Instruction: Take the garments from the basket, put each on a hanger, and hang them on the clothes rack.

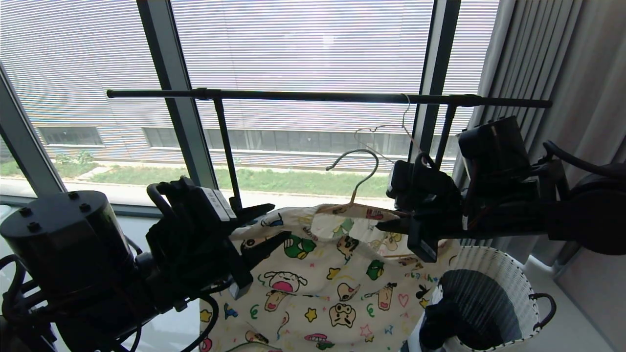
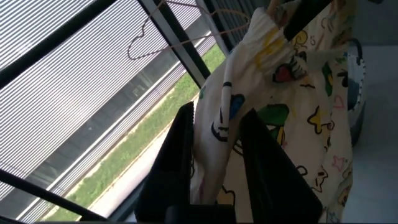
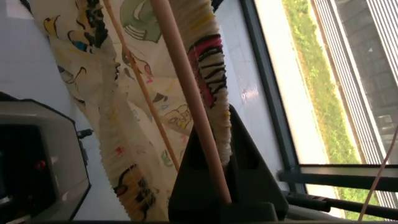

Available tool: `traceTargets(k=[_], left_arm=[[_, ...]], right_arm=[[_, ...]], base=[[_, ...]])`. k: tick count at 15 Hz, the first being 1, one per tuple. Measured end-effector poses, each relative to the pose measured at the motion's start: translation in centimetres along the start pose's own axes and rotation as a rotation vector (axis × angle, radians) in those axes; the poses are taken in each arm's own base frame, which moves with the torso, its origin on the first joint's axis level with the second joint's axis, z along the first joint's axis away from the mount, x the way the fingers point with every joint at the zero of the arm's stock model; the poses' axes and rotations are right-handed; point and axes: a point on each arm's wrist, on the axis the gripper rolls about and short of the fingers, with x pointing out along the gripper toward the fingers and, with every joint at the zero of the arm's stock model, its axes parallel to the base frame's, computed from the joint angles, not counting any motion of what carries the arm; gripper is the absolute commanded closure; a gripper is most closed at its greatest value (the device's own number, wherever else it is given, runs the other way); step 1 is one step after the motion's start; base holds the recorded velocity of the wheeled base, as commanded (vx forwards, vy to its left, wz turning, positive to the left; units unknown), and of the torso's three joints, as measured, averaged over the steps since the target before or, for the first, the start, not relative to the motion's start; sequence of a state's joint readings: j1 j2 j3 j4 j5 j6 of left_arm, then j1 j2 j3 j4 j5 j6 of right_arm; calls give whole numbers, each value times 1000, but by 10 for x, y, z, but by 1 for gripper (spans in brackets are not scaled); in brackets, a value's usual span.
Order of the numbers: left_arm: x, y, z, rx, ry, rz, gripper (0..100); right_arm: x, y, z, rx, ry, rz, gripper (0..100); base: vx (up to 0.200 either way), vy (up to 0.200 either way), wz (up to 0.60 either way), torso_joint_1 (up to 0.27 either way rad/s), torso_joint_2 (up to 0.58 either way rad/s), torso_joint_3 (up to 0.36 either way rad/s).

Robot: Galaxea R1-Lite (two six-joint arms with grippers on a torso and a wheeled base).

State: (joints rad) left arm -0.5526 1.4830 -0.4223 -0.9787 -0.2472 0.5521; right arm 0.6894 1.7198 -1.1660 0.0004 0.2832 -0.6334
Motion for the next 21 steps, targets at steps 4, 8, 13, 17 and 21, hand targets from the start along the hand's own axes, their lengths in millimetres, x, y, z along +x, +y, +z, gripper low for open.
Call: traceTargets(k=[4, 8, 13, 17, 21], left_arm=[[-3, 8, -8, -10, 58, 77, 0], [-15, 15, -19, -22, 103, 123, 0], [-21, 29, -55, -137, 247, 195, 0], [-16, 22, -75, -190, 258, 52, 0], [-14, 25, -91, -217, 301, 61, 0]], right_arm=[[-14, -11, -3, -25, -5, -45, 100], [-28, -25, -11, -76, -27, -66, 100], [-48, -33, -11, -98, -95, -63, 100], [-58, -37, -1, -137, -178, -111, 100], [-65, -34, 4, -155, -223, -89, 100]], base=[[0, 0, 0, 0, 0, 0], [0, 0, 0, 0, 0, 0], [0, 0, 0, 0, 0, 0], [0, 0, 0, 0, 0, 0], [0, 0, 0, 0, 0, 0]])
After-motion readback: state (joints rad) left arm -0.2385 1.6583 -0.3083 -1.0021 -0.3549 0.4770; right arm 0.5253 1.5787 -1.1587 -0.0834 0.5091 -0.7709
